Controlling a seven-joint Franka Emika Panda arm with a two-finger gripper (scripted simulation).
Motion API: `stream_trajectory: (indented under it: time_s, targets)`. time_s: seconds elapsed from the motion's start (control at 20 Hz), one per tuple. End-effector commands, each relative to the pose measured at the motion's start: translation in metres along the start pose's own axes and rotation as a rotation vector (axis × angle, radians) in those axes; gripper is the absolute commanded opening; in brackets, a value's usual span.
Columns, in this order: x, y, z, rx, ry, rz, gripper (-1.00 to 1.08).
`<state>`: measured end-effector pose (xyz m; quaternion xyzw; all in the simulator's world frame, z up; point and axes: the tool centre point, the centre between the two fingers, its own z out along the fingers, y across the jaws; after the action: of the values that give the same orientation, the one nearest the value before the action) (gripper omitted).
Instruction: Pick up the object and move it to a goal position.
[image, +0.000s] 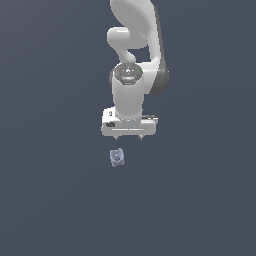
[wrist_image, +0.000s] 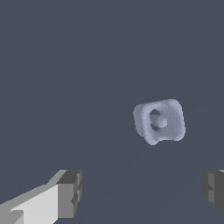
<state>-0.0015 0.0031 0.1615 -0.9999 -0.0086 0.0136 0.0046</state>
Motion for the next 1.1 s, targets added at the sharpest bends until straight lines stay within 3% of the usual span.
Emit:
stream_trajectory:
  time_s: [0.0,0.65,1.05]
  targets:
    - [0.000,0.000,0.000,0.000,0.000,0.000,1.00]
    - [-0.003,0.009,-0.003,0.000,-0.009,-0.002,1.00]
    - [0.008,0.021,0.016,-0.004,0.000,-0.052,1.00]
